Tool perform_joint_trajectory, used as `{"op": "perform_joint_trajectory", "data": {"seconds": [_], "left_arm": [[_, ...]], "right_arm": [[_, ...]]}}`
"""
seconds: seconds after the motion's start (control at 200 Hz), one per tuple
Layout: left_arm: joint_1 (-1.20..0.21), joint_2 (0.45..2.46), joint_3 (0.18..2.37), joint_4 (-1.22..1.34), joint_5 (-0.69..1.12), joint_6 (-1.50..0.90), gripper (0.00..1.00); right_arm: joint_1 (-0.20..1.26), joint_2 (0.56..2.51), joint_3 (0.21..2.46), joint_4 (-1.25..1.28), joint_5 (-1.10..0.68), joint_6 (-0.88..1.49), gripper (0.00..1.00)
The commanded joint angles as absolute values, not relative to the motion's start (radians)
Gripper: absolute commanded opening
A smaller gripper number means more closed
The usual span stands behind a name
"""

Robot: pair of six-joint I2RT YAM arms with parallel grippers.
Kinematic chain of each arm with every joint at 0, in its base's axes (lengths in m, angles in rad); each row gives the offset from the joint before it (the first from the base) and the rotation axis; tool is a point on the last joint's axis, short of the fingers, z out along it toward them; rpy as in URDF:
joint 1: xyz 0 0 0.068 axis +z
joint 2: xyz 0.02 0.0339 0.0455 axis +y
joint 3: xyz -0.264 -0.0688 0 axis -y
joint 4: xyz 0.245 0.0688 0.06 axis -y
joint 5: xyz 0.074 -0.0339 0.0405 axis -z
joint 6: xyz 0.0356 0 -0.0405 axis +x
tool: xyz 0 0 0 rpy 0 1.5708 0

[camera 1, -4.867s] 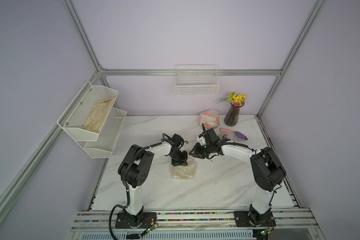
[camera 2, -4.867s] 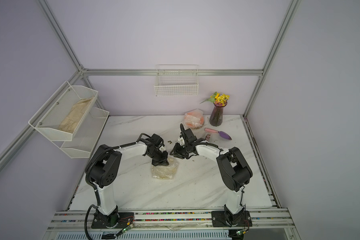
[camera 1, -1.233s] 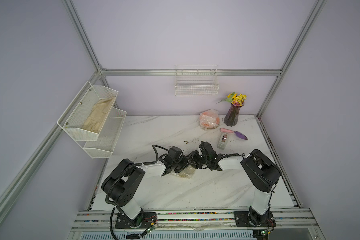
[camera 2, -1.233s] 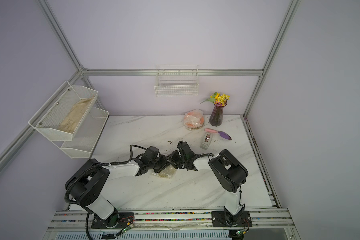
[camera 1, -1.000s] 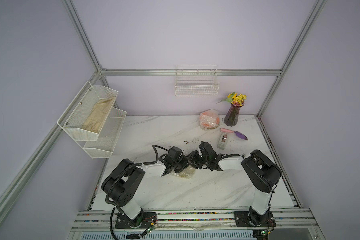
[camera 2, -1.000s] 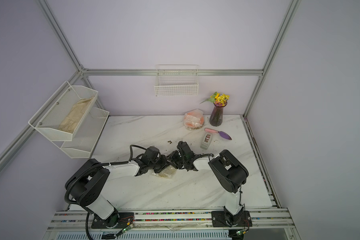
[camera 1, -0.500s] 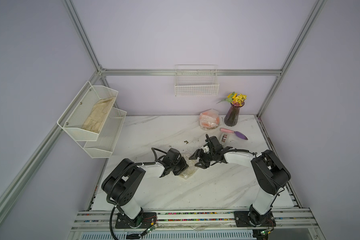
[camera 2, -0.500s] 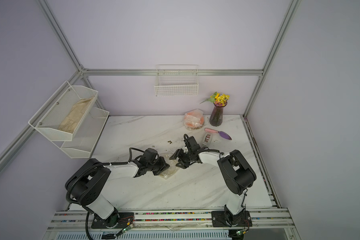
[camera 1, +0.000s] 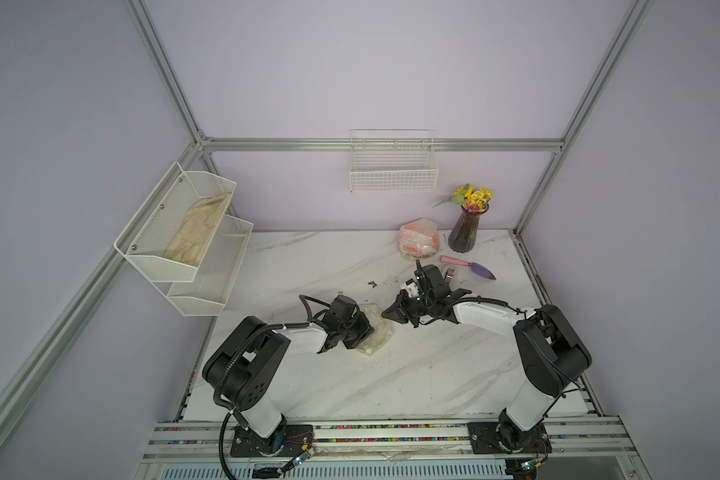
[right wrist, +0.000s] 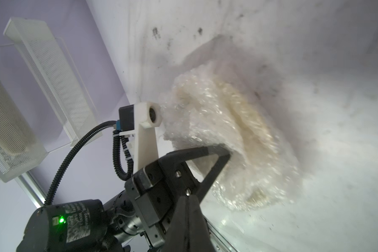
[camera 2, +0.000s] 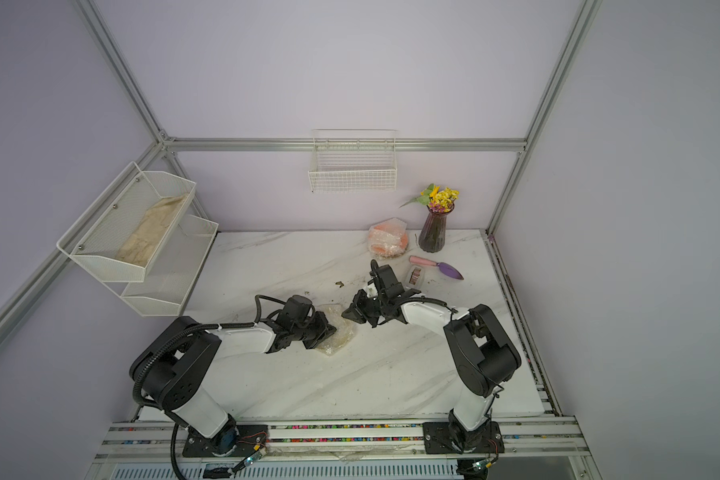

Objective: Wrap dinner plates in bubble wrap
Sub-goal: Stick the tape on the bubble wrap.

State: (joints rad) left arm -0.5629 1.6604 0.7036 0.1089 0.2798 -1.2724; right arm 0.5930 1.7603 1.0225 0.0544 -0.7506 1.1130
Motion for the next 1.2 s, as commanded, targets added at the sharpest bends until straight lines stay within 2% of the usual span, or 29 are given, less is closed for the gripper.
{"op": "perform_joint_trajectory", "data": {"seconds": [0.0, 0.12, 0.19, 0.35, 0.42, 0.505, 0.635, 0.72, 0.835, 0.89, 0.985, 1.195], "left_arm": [[-0.548, 1.676, 0.667, -0.065, 0.187, -1.267, 0.00], [-0.548, 1.636, 0.668, -0.102, 0.169, -1.256, 0.00], [-0.545, 1.602, 0.675, -0.129, 0.170, -1.242, 0.00], [-0.545, 1.462, 0.748, -0.312, 0.157, -1.145, 0.00], [-0.545, 1.363, 0.811, -0.407, 0.117, -1.088, 0.06], [-0.541, 1.333, 0.921, -0.495, 0.084, -1.013, 0.12], [-0.522, 1.462, 1.146, -0.611, 0.147, -0.888, 0.16], [-0.508, 1.592, 1.289, -0.695, 0.246, -0.839, 0.16], [-0.511, 1.770, 1.363, -0.691, 0.447, -0.785, 0.19], [-0.516, 1.829, 1.355, -0.703, 0.503, -0.766, 0.11], [-0.525, 1.852, 1.264, -0.708, 0.478, -0.741, 0.00], [-0.523, 1.900, 1.110, -0.661, 0.368, -0.718, 0.00]], "right_arm": [[0.633, 1.853, 0.972, 0.232, -0.781, 1.243, 0.00], [0.632, 1.899, 0.928, -0.093, -0.607, 1.064, 0.00], [0.634, 1.957, 0.955, -0.203, -0.594, 0.967, 0.00], [0.634, 1.944, 1.000, -0.330, -0.513, 0.853, 0.00], [0.634, 1.934, 1.010, -0.339, -0.519, 0.830, 0.00], [0.634, 1.922, 1.026, -0.337, -0.529, 0.816, 0.00], [0.637, 1.911, 1.062, -0.354, -0.535, 0.790, 0.00], [0.638, 1.911, 1.089, -0.369, -0.540, 0.776, 0.00], [0.643, 1.910, 1.115, -0.391, -0.531, 0.769, 0.00], [0.643, 1.911, 1.129, -0.421, -0.526, 0.753, 0.00], [0.643, 1.891, 1.159, -0.487, -0.479, 0.737, 0.00], [0.643, 1.818, 1.241, -0.603, -0.467, 0.712, 0.00]]}}
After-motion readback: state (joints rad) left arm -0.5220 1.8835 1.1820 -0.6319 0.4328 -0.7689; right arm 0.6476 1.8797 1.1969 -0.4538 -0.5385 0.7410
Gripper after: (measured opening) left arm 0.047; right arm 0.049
